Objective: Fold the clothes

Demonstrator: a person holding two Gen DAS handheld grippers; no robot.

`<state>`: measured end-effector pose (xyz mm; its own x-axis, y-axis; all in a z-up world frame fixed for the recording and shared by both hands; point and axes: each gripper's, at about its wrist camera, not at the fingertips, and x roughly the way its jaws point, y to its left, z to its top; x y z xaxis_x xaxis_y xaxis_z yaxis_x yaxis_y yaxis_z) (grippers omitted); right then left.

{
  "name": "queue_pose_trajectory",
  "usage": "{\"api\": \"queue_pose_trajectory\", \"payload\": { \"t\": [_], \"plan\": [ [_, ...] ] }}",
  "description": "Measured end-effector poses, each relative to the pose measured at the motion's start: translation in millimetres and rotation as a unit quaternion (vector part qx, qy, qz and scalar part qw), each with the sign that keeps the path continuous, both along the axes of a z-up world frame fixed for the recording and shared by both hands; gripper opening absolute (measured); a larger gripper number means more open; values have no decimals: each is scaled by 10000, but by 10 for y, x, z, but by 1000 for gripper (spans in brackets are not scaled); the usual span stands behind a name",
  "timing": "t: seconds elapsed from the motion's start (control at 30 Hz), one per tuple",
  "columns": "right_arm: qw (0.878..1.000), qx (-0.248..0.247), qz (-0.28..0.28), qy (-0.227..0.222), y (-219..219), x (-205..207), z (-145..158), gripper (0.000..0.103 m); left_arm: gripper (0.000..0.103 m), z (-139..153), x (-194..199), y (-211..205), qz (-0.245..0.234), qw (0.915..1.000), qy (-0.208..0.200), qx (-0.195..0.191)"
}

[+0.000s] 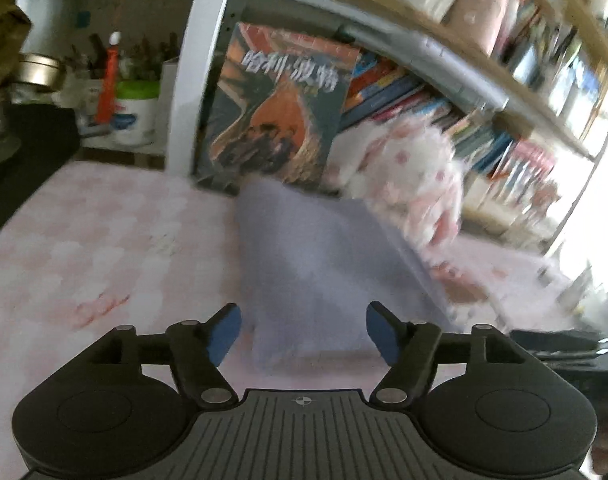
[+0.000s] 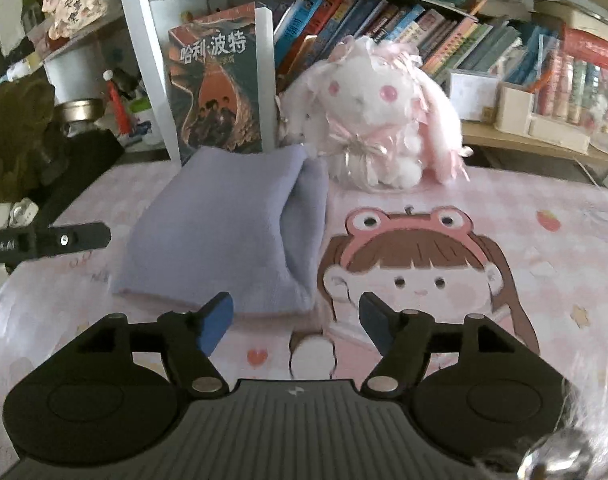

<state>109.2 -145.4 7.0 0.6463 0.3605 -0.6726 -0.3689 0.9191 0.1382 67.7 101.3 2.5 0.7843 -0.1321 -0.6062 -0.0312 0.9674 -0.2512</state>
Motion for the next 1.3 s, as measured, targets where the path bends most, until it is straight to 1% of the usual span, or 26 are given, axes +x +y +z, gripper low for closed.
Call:
{"api": "queue_pose_trajectory", "payload": {
  "t": [0.07, 0.17, 0.2, 0.23, 0.27, 0.33, 0.43, 0.5, 0.57, 0.7, 0.9, 1.1, 1.3],
  "plan": [
    [9998, -104, -139, 75, -7, -113, -12, 68, 75, -42, -66, -116, 139, 9987, 298, 384],
    [9990, -191, -370, 164, -9, -272, -51, 68, 77, -102, -174, -251, 170, 9956, 539, 747],
    [9987, -199, -427, 184, -11, -332, -63, 70, 79, -104, -209, -283, 171, 9952, 537, 803],
    [9984, -221, -493, 186, -6, -393, -74, 73, 84, -98, -243, -311, 179, 9950, 512, 840],
    [9982, -243, -529, 157, 2, -444, -79, 74, 87, -86, -281, -334, 214, 9950, 480, 849],
    [9980, -349, -523, -6, 40, -563, -73, 84, 93, -56, -344, -373, 280, 9956, 373, 810],
    [9963, -628, -509, -292, 112, -673, -61, 88, 97, -20, -454, -432, 328, 9954, 156, 890],
    [9957, -696, -515, -342, 118, -684, -55, 92, 99, -16, -485, -475, 325, 9936, 109, 1074],
    [9956, -658, -567, -342, 98, -699, -47, 93, 100, -12, -514, -516, 324, 9916, 67, 1251],
    [9953, -645, -658, -281, 60, -703, -57, 95, 101, -6, -506, -504, 380, 9921, 140, 1185],
    [9952, -709, -621, -265, 77, -702, -63, 97, 103, -8, -504, -501, 378, 9932, 199, 1079],
    [9950, -766, -590, -237, 92, -703, -73, 97, 103, 1, -503, -491, 393, 9945, 225, 945],
    [9950, -797, -577, -171, 99, -704, -97, 97, 103, 2, -501, -491, 390, 9948, 240, 910]
  ]
}}
